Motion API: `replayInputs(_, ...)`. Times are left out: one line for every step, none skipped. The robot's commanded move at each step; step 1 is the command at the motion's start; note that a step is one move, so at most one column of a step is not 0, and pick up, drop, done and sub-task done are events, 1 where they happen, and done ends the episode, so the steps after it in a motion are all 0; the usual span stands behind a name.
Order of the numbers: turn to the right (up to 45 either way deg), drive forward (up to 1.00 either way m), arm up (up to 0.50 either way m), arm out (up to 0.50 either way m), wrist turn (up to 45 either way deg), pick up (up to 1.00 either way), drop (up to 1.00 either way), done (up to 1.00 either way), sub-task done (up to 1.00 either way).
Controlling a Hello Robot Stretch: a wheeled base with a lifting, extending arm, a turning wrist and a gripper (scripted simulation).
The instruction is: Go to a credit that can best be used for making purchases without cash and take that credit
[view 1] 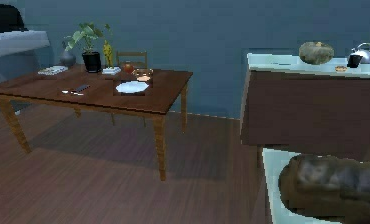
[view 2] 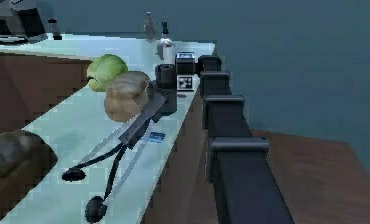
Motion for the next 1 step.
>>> replayInputs(0.0,0.0,0.0,0.0,45.0,0.0,0.0,0.0,0.0)
